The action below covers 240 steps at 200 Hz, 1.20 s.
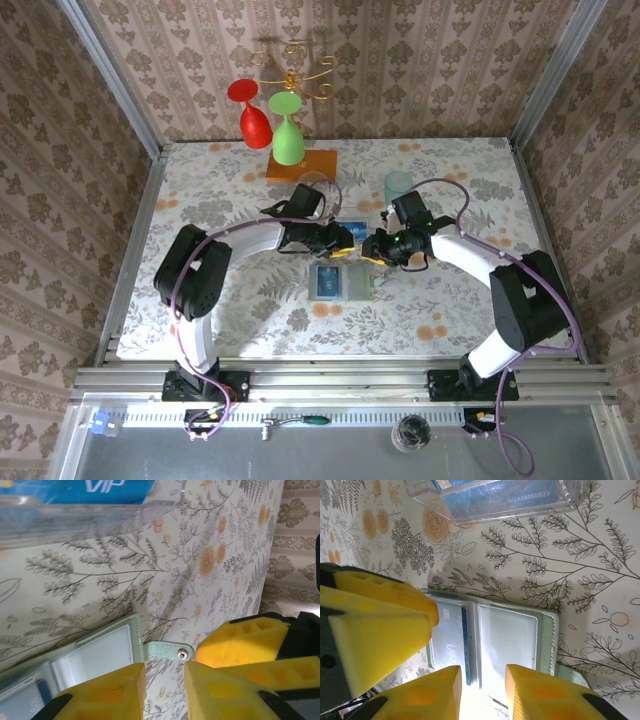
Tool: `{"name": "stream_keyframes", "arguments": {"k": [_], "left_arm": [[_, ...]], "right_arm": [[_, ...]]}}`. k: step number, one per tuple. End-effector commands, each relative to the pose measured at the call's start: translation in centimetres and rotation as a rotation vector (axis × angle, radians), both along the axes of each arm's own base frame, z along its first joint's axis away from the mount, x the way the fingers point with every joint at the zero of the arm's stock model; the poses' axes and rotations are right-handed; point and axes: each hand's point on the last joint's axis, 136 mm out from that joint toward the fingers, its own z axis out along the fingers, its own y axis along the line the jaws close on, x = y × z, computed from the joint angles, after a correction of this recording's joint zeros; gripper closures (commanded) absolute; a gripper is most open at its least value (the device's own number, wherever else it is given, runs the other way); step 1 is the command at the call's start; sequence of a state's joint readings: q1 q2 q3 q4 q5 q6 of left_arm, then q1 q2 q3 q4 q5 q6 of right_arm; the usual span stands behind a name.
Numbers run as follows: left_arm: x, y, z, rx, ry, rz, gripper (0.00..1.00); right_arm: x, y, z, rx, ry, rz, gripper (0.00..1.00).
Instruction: Take the credit cards out of the card holder
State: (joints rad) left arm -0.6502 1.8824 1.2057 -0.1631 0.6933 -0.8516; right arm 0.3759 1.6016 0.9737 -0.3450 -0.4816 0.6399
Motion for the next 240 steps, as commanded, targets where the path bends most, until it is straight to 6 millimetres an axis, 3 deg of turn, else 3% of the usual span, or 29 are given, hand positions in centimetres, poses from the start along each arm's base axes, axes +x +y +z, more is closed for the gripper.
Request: {"name": "stream_keyframes", "arguments": {"k": [1, 119, 192, 240], "left_arm": [[-0.6, 1.4, 0.7, -0.019, -0.017, 0.007, 0.73], [-3.3, 9.0, -2.2, 0.017, 0.016, 0.138, 0.74], [-3.1, 7.8, -2.7, -0.018, 0.024, 0.128, 0.85], [-3.9, 7.9, -4.8, 0.003, 0.059, 0.122, 0.9]], "right_arm": [[0.1, 1.5, 0.0, 0.022, 0.029, 0.017, 0.71], [-0.8, 8.4, -3.2, -0.004, 0.088, 0.124, 0.71], [-1.4, 8.0, -3.6, -0.032, 0.093, 0.132, 0.71], [-1.8, 7.9, -4.3, -0.031, 0.11, 0.128, 0.71]]}}
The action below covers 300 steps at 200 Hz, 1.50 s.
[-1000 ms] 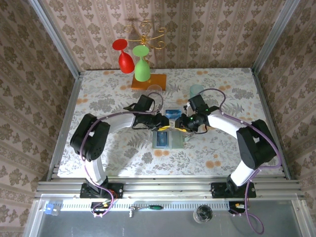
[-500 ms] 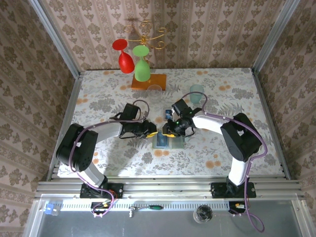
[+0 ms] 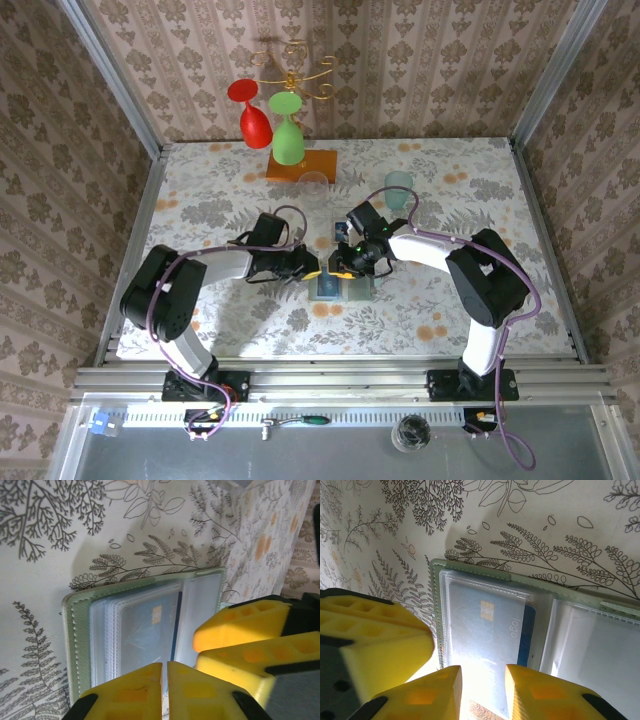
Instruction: Take the credit cards out of the card holder
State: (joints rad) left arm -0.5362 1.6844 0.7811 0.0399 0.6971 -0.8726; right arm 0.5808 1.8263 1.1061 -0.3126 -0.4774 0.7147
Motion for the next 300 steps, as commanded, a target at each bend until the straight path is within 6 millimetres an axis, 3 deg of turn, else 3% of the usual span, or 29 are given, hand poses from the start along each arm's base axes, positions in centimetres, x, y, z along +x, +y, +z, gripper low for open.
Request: {"name": "stream_keyframes", "arguments": {"k": [1, 91, 133, 177, 247, 300], "left_arm": [[-0.5, 0.0, -0.8, -0.01, 0.02, -0.003, 0.9], [-1.9, 1.1, -3.3, 0.041, 0.079, 0.003, 0.93], [-2.0, 1.2, -3.3, 0.041, 0.08, 0.005, 0.93], [-2.3, 1.3, -3.5, 0.04, 0.085, 0.007, 0.93], [-2.3, 1.4, -3.4, 0.036, 0.079, 0.011, 0.93], [-2.4, 1.5, -3.5, 0.041, 0.08, 0.014, 0.89]], "right_arm": [[0.0, -0.1, -0.7, -0.013, 0.014, -0.015, 0.71], [-0.7, -0.3, -2.4, -0.021, 0.045, -0.017, 0.72], [-1.2, -0.5, -3.1, -0.031, 0.058, -0.017, 0.72], [-1.3, -0.1, -2.9, -0.007, 0.059, -0.014, 0.8], [-1.2, 0.4, -3.1, -0.011, 0.069, -0.005, 0.85], [-1.5, -0.8, -3.5, -0.093, 0.065, -0.003, 0.72]]}}
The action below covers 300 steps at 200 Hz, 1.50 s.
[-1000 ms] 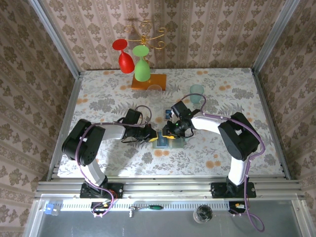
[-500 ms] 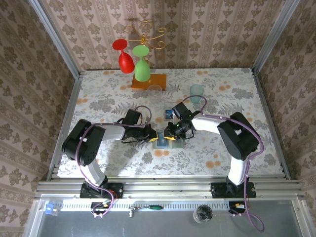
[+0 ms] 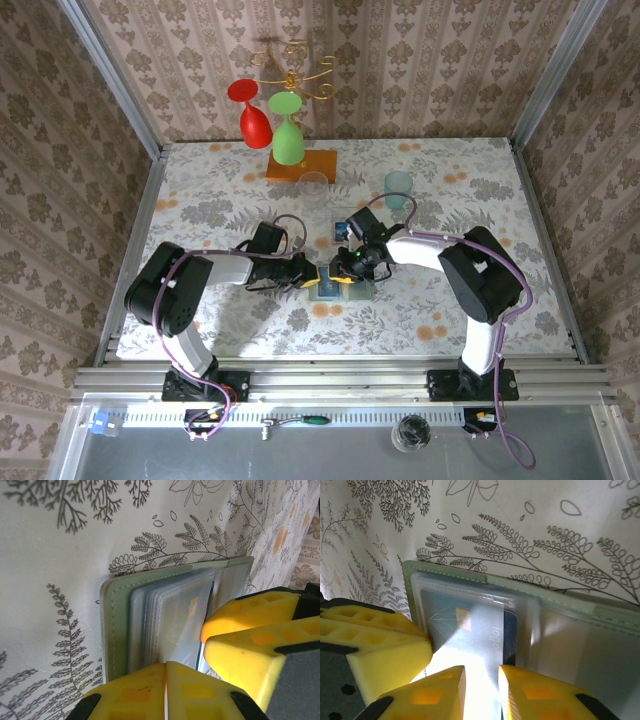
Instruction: Take the credit cards out of the card holder
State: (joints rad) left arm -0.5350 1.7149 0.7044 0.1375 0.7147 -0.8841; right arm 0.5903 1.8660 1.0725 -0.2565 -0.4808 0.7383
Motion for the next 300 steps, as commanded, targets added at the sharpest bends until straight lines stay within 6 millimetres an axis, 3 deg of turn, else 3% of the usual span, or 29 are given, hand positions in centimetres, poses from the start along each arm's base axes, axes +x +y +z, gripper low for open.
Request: {"name": "stream_keyframes", "arguments": {"k": [1, 41, 175, 258, 300], "left_arm": [[-1.2, 1.1, -1.4, 0.049, 0.056, 0.016, 0.89], [-1.3, 1.2, -1.3, 0.046, 0.054, 0.025, 0.87], [-0.6, 0.9, 0.5, 0.027, 0.005, 0.025, 0.86], [-0.1, -0.7, 2.7, -0.011, -0.044, -0.017, 0.9], [-0.8, -1.6, 2.2, 0.036, -0.042, -0.069, 0.94]], "right_arm": [[-0.9, -1.0, -1.5, -0.089, 0.035, 0.006, 0.72], [-0.8, -1.9, -0.7, -0.154, -0.008, 0.013, 0.71], [-0.3, -1.4, 2.0, -0.103, -0.08, 0.012, 0.71], [-0.6, -1.8, 1.7, -0.107, -0.081, 0.011, 0.71], [-0.7, -2.0, 1.5, -0.104, -0.078, 0.005, 0.71]]}}
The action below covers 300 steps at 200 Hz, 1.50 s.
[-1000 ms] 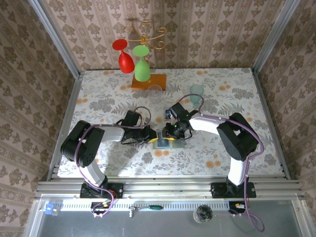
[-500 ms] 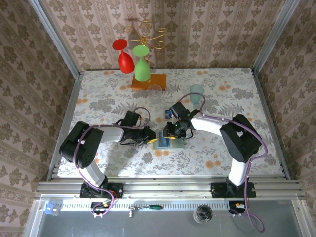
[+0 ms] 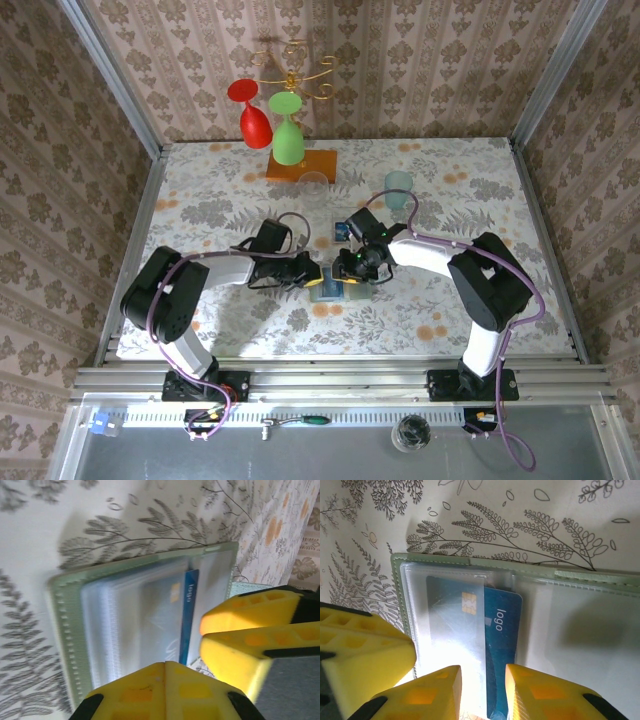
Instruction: Take the credit cards out of the card holder
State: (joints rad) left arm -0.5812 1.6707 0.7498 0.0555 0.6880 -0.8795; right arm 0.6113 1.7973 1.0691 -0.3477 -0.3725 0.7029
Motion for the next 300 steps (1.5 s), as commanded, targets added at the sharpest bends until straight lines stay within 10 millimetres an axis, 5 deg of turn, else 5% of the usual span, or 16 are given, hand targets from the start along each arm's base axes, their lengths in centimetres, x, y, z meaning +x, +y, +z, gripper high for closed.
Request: {"name": "stream_keyframes", "arguments": {"k": [1, 171, 300], "left_arm": [[-0.3, -0.4, 0.4, 0.024, -0.018, -0.037, 0.95], [-1.0, 0.9, -3.2, 0.145, 0.041, -0.025, 0.98], [-1.2, 0.7, -3.1, 0.15, 0.037, -0.02, 0.99]], "right_arm": [[-0.1, -0.6, 0.5, -0.005, -0.024, -0.001, 0.71], [-0.9, -0.6, -1.5, 0.106, 0.06, -0.049, 0.71], [-0.4, 0.0, 0.5, 0.215, 0.014, -0.063, 0.81]]}}
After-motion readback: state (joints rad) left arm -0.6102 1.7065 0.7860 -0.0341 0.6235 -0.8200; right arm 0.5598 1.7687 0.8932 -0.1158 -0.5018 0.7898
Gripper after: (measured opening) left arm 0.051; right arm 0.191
